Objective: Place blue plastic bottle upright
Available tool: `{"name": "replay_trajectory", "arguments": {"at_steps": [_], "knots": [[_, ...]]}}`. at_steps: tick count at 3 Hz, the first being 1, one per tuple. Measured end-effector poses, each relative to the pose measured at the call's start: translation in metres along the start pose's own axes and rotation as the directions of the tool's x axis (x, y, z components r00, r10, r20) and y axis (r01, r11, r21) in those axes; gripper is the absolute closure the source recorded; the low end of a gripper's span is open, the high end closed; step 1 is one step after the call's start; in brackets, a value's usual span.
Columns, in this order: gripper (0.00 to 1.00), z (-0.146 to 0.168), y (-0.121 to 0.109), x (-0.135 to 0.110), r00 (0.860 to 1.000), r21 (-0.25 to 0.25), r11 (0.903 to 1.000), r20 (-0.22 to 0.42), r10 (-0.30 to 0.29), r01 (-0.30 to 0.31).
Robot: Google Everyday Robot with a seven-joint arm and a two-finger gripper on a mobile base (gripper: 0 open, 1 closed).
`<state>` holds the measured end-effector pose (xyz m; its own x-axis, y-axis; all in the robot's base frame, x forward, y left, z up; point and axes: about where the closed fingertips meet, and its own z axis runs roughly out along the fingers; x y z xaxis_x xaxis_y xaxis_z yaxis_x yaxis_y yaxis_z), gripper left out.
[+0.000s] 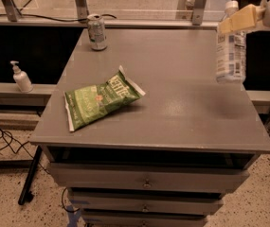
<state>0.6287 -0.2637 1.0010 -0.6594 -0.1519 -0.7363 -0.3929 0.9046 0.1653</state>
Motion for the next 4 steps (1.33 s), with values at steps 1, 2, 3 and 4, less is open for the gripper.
{"name": "replay_trajectory", "arguments": {"at_steps": [1,2,3,4], "knots": [[1.00,0.008,0.021,-0.031,0.994,-0.094,0.9947,0.105,-0.030,0.040],[1.00,0.008,0.021,-0.031,0.994,-0.095,0.9947,0.105,-0.030,0.040],[1.00,0.007,0.021,-0.038,0.987,-0.097,0.9949,0.162,-0.011,0.027],[1.00,0.019,0.036,-0.049,0.963,-0.109,0.9918,0.269,-0.034,0.066]]}}
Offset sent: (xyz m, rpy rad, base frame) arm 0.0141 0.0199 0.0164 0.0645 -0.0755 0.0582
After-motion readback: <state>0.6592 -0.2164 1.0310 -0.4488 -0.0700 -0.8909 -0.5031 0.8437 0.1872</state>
